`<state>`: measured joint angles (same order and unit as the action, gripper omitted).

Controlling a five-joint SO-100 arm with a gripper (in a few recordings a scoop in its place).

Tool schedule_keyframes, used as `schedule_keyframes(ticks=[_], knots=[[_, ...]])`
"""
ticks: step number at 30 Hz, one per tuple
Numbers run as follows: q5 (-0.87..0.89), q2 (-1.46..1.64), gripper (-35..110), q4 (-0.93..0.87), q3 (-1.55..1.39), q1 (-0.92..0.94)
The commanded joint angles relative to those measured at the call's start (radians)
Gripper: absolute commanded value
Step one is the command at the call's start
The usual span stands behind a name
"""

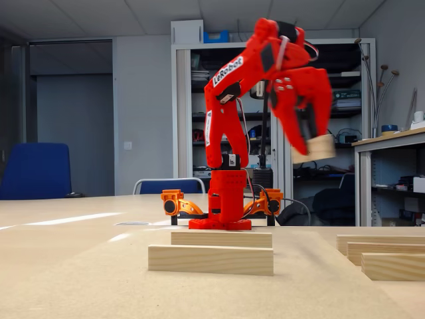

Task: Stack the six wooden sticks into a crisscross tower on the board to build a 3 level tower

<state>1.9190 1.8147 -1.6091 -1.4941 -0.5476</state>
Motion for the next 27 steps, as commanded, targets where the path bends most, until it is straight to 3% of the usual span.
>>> schedule_keyframes(ticks=[1, 14, 27], knots=[[-0.100, 0.034, 0, -0.002, -0.014, 0.091], [-0.488, -0.078, 0, 0.210, -0.181, 0.414], [-0.565, -0.103, 0, 0.331, -0.276, 0.551]])
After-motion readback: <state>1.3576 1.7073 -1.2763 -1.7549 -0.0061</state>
